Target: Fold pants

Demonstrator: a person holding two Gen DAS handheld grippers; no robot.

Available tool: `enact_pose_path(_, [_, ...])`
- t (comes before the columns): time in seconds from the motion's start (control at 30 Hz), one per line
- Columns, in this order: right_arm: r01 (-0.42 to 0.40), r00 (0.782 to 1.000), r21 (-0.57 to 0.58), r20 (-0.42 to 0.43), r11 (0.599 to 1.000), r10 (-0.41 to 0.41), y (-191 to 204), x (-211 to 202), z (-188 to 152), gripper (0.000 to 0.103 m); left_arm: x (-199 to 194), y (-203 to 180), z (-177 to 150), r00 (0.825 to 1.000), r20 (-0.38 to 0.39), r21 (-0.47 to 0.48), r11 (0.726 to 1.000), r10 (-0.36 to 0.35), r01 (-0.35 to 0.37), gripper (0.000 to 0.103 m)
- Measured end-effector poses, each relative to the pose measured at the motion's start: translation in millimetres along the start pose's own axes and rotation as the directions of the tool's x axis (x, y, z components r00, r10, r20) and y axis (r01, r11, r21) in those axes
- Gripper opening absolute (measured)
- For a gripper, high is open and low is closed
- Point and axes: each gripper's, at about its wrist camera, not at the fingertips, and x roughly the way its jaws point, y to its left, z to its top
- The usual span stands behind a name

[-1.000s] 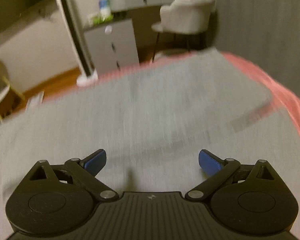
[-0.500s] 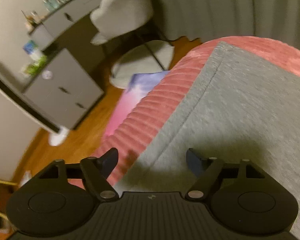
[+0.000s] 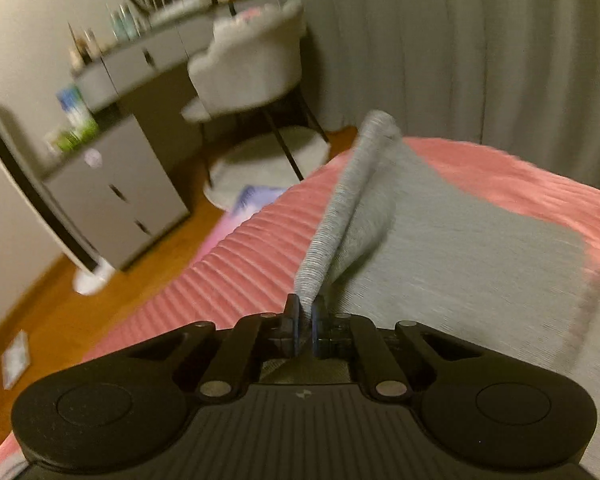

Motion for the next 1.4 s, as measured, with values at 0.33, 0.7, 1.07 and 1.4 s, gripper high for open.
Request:
enact_pose_path(0.33, [0.007,0.983,0.12,-0.184,0.993,0.016,-177,-141,-138,0.006,-19,12,30,0.994,-0.048,-0.111,0.99,-0.098,0.092,0.103])
enact_pose_path(0.7, [-0.037,0.999,-0.483,-0.029,0.875,0.026,-116,-145,-143,0.076,34,-32,103,0.922,-0.246,-0.156,0.951,-0.299,0.267,0.103])
enact_pose_path(1.07, [-0.019,0.999,-0.54,-0.039,0.842,-0.003,-93,-83,-132,0.021,138,-94,113,0.822,-0.509,-0.152,0.966,-0.257,0.207,0.072])
enact_pose_path(1.4, [-0.078,0.995,-0.047,0.063,0.996,0.081,-177,-129,-62,0.006,27,-66,147,0.867,-0.316,-0.136,0.923,-0.385,0.36,0.008])
